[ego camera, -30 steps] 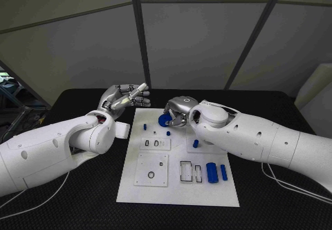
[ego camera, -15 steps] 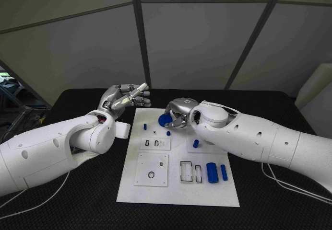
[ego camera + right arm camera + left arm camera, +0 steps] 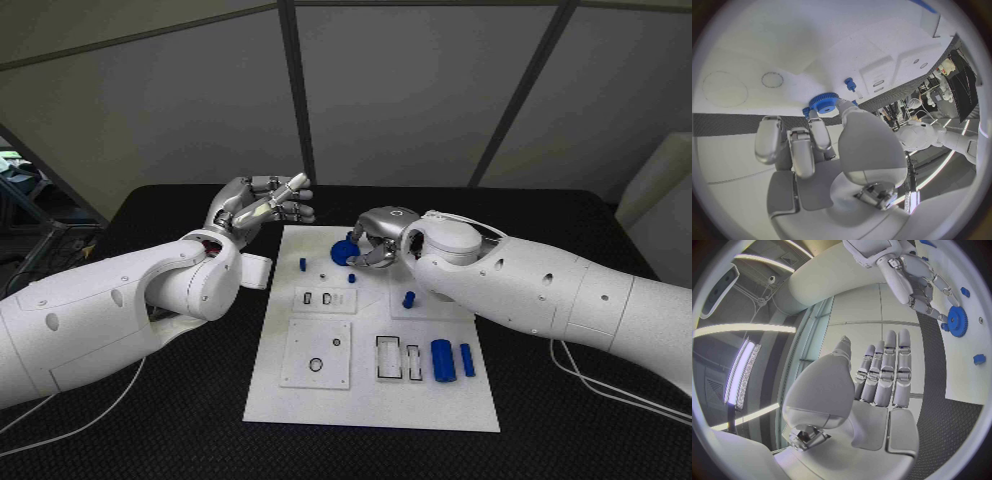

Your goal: Assemble the parts on the task board

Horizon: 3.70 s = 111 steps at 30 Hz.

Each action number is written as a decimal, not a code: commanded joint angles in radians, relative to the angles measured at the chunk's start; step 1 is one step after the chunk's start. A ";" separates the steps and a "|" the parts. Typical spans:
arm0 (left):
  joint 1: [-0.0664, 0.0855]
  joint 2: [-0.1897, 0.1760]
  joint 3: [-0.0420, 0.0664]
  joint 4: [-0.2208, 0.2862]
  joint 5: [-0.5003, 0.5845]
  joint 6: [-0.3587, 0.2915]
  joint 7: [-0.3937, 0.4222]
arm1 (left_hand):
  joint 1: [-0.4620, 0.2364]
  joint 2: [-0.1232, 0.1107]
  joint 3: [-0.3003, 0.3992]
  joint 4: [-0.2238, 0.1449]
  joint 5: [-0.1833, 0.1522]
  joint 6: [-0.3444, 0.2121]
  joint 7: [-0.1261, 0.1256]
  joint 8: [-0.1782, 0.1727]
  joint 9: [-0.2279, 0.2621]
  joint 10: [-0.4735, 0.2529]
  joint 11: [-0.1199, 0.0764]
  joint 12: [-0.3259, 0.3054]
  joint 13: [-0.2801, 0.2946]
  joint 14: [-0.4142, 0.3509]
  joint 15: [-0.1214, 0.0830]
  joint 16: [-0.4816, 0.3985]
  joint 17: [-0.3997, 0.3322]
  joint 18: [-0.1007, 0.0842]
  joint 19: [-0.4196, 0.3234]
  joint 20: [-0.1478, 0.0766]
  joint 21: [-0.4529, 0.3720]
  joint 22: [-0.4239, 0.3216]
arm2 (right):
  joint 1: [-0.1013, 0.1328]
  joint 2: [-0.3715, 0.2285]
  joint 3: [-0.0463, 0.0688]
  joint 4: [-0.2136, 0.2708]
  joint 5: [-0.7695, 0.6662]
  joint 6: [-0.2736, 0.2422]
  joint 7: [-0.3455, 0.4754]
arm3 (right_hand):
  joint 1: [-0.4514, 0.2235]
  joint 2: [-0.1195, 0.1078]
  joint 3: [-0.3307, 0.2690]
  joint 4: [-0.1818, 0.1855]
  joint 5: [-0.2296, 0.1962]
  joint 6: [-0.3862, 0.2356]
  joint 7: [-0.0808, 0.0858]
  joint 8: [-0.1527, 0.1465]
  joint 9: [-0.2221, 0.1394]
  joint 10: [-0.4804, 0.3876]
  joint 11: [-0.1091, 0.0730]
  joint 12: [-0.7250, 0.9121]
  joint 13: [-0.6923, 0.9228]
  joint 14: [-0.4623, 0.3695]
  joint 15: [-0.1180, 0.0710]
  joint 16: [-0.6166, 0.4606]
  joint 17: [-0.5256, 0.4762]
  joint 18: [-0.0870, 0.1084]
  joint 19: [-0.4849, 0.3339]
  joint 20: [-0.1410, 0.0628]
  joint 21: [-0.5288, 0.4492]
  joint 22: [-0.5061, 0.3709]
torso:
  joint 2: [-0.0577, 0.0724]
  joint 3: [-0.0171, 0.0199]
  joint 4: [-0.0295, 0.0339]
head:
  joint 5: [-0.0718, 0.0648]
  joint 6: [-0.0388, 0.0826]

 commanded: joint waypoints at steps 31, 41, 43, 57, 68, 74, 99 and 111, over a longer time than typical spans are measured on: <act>0.001 0.006 0.001 -0.014 0.000 0.013 0.005 | 0.002 0.013 -0.006 -0.004 -0.005 0.001 0.005 -0.004 0.000 0.001 0.009 -0.006 -0.001 -0.007 0.001 -0.008 0.003 0.003 -0.007 0.000 -0.007 -0.002 | 0.003 -0.395 0.003 0.155 0.500 -0.211 0.314 | 0.157 -0.045 0.006 -0.120 -0.080 0.092 -0.016 0.015 0.002 -0.012 -0.015 -0.027 -0.023 0.086 -0.006 -0.020 0.189 -0.001 -0.038 -0.008 -0.035 -0.062 | -0.013 0.0058 -0.0165 | -0.022 0.008; 0.001 0.006 0.001 -0.017 0.000 0.013 0.006 | 0.003 0.013 -0.006 -0.005 -0.005 0.002 0.004 -0.004 0.000 0.002 0.008 -0.006 -0.001 -0.007 0.001 -0.009 0.004 0.003 -0.007 0.000 -0.007 -0.002 | 0.002 -0.393 0.002 0.078 0.506 -0.158 0.332 | 0.181 -0.050 -0.002 -0.139 -0.074 0.066 -0.014 -0.001 -0.004 -0.021 -0.013 -0.040 -0.034 0.086 -0.006 -0.021 0.189 0.001 -0.045 -0.009 -0.043 -0.073 | -0.010 0.0050 -0.0158 | -0.027 0.004; 0.001 0.006 0.001 -0.018 0.000 0.014 0.006 | 0.003 0.013 -0.006 -0.005 -0.005 0.002 0.004 -0.004 0.000 0.002 0.008 -0.006 -0.001 -0.007 0.001 -0.009 0.004 0.003 -0.007 0.000 -0.007 -0.002 | 0.001 -0.388 0.002 0.068 0.495 -0.156 0.330 | 0.184 -0.051 -0.004 -0.141 -0.074 0.060 -0.013 -0.002 -0.005 -0.027 -0.013 -0.047 -0.039 0.087 -0.006 -0.019 0.193 0.002 -0.048 -0.009 -0.046 -0.079 | -0.010 0.0055 -0.0157 | -0.028 0.006; 0.000 0.006 0.001 -0.023 0.000 0.018 0.006 | 0.003 0.013 -0.006 -0.005 -0.005 0.002 0.004 -0.004 0.000 0.002 0.008 -0.006 -0.001 -0.007 0.001 -0.009 0.004 0.003 -0.007 0.000 -0.007 -0.002 | -0.015 -0.374 0.002 0.025 0.449 -0.112 0.327 | 0.206 -0.047 -0.003 -0.159 -0.054 0.057 -0.016 0.002 -0.003 -0.027 -0.015 -0.046 -0.038 0.088 -0.007 -0.017 0.198 0.002 -0.047 -0.009 -0.047 -0.078 | -0.010 0.0043 -0.0153 | -0.029 0.000; 0.000 0.006 0.001 -0.028 0.000 0.019 0.006 | 0.003 0.013 -0.006 -0.005 -0.005 0.002 0.004 -0.004 0.000 0.002 0.008 -0.006 -0.001 -0.007 0.001 -0.009 0.004 0.003 -0.007 0.000 -0.007 -0.002 | -0.026 -0.378 0.002 0.017 0.444 -0.077 0.324 | 0.202 -0.046 -0.006 -0.159 -0.043 0.059 -0.015 0.003 -0.002 -0.028 -0.014 -0.048 -0.039 0.088 -0.007 -0.017 0.198 0.002 -0.048 -0.009 -0.048 -0.079 | -0.010 0.0043 -0.0157 | -0.030 -0.005; -0.001 0.007 0.001 -0.031 0.000 0.019 0.005 | 0.003 0.013 -0.006 -0.005 -0.005 0.002 0.004 -0.004 0.000 0.002 0.008 -0.006 -0.001 -0.007 0.001 -0.009 0.004 0.003 -0.007 0.000 -0.007 -0.002 | -0.031 -0.379 0.002 0.016 0.444 -0.066 0.324 | 0.196 -0.044 -0.008 -0.156 -0.041 0.062 -0.015 0.005 -0.001 -0.027 -0.014 -0.046 -0.037 0.088 -0.007 -0.017 0.199 0.002 -0.048 -0.009 -0.048 -0.078 | -0.011 0.0049 -0.0156 | -0.029 -0.008; -0.001 0.007 0.001 -0.034 0.000 0.019 0.004 | 0.005 0.014 -0.007 -0.007 -0.005 0.002 0.004 -0.005 0.000 0.003 0.008 -0.007 -0.001 -0.006 0.001 -0.011 0.006 0.003 -0.007 0.000 -0.007 -0.002 | -0.039 -0.362 0.002 -0.006 0.430 -0.063 0.321 | 0.201 -0.009 0.014 -0.158 -0.034 0.128 -0.019 0.033 0.007 -0.011 -0.018 -0.030 -0.022 0.089 -0.010 -0.017 0.200 0.000 -0.037 -0.011 -0.041 -0.064 | -0.011 0.0043 -0.0147 | -0.036 -0.008; -0.001 0.007 0.001 -0.034 0.000 0.019 0.003 | 0.006 0.014 -0.007 -0.007 -0.005 0.002 0.004 -0.005 0.000 0.003 0.008 -0.007 -0.001 -0.006 0.001 -0.012 0.006 0.003 -0.007 0.000 -0.007 -0.002 | -0.042 -0.354 0.002 -0.015 0.414 -0.053 0.313 | 0.205 -0.003 0.024 -0.162 -0.035 0.150 -0.026 0.043 0.009 -0.006 -0.024 -0.024 -0.016 0.089 -0.014 -0.016 0.202 -0.002 -0.033 -0.015 -0.038 -0.058 | -0.011 0.0041 -0.0152 | -0.035 -0.009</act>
